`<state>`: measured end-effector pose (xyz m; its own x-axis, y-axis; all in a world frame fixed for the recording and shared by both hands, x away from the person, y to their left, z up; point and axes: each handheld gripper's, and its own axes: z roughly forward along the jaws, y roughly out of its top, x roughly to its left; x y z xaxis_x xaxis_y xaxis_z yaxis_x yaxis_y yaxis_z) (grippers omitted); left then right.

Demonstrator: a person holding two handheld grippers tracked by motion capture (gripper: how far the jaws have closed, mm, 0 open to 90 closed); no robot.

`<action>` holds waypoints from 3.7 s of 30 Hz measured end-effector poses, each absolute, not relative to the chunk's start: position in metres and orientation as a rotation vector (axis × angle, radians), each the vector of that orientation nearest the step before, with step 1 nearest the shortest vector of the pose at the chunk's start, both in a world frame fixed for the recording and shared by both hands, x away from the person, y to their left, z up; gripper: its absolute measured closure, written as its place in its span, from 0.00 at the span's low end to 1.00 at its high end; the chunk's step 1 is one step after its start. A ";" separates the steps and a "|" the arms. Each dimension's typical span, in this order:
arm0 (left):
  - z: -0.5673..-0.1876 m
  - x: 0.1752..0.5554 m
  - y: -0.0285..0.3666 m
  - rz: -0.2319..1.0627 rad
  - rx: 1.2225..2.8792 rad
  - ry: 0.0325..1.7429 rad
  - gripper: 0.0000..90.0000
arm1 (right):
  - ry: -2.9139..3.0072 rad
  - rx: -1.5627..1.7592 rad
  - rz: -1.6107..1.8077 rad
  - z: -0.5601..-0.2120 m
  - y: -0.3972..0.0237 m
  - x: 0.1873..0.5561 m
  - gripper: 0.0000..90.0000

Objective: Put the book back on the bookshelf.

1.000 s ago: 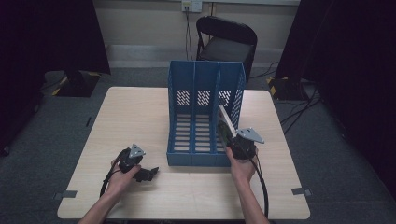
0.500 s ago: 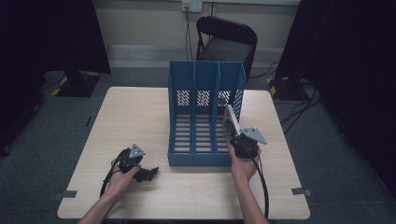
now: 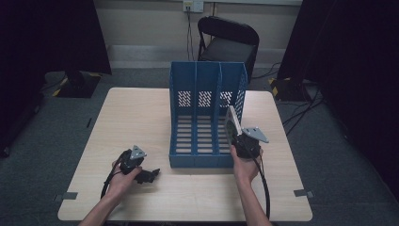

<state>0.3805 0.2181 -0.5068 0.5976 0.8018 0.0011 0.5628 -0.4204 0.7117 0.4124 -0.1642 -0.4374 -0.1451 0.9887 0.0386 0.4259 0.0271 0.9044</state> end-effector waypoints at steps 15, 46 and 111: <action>-0.507 0.380 0.218 0.451 2.145 1.070 0.00 | 1.602 1.462 1.024 -0.436 -0.158 0.417 0.85; -0.507 0.380 0.218 0.447 2.143 1.071 0.00 | 1.537 1.521 1.035 -0.430 -0.159 0.418 0.70; -0.507 0.378 0.218 0.446 2.146 1.069 0.00 | 1.926 1.380 1.388 -0.402 -0.239 0.364 0.16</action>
